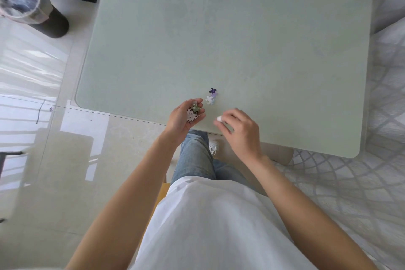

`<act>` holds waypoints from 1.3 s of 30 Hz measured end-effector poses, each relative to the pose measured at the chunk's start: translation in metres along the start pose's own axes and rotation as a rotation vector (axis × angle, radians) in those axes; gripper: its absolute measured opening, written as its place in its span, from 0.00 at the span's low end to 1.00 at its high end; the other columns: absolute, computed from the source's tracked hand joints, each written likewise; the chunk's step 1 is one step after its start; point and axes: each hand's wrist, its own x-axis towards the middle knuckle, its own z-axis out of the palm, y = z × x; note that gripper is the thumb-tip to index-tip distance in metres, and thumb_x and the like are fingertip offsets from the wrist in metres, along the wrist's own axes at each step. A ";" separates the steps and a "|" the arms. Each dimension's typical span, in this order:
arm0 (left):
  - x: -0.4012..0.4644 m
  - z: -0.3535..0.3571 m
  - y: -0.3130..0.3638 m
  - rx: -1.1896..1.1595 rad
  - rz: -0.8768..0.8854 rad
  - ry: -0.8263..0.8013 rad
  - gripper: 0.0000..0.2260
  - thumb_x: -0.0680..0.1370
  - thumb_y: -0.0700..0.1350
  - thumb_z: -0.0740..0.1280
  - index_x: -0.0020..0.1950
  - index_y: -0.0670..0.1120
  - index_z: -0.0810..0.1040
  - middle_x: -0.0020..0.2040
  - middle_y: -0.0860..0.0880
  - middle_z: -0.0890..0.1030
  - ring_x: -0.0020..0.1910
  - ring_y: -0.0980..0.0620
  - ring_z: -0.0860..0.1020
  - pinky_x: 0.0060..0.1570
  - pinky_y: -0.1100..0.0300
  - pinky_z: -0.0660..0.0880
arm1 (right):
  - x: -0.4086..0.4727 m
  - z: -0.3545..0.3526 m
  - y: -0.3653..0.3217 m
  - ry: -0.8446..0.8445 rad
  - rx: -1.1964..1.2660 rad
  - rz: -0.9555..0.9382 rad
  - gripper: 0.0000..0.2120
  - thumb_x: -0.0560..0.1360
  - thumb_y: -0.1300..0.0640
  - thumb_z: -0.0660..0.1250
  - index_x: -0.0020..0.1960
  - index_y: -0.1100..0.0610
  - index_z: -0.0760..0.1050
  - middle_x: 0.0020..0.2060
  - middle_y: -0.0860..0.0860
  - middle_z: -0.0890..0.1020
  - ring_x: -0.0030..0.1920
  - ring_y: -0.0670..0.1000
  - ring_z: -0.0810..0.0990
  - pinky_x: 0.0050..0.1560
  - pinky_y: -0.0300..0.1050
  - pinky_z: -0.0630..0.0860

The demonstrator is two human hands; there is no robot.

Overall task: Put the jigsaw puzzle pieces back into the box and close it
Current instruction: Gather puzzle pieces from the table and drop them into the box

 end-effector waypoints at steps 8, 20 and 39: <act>0.001 0.005 0.001 -0.135 -0.023 -0.013 0.13 0.82 0.45 0.56 0.49 0.40 0.78 0.44 0.45 0.81 0.44 0.52 0.79 0.42 0.61 0.79 | 0.050 0.004 -0.022 -0.054 -0.046 -0.196 0.10 0.77 0.53 0.63 0.49 0.57 0.81 0.43 0.50 0.80 0.44 0.52 0.74 0.44 0.42 0.71; 0.007 -0.016 0.009 -0.278 0.026 0.030 0.14 0.82 0.43 0.55 0.43 0.40 0.77 0.34 0.48 0.79 0.35 0.54 0.79 0.37 0.64 0.78 | 0.029 0.036 0.012 -0.404 -0.228 -0.212 0.20 0.70 0.53 0.70 0.58 0.63 0.75 0.58 0.56 0.77 0.59 0.57 0.74 0.60 0.50 0.73; -0.010 -0.021 -0.001 -0.252 0.003 0.014 0.13 0.82 0.42 0.55 0.44 0.39 0.76 0.36 0.47 0.77 0.37 0.53 0.77 0.40 0.63 0.79 | -0.015 0.032 0.032 -0.159 -0.211 -0.526 0.07 0.73 0.66 0.67 0.45 0.56 0.81 0.43 0.49 0.83 0.40 0.50 0.79 0.33 0.40 0.77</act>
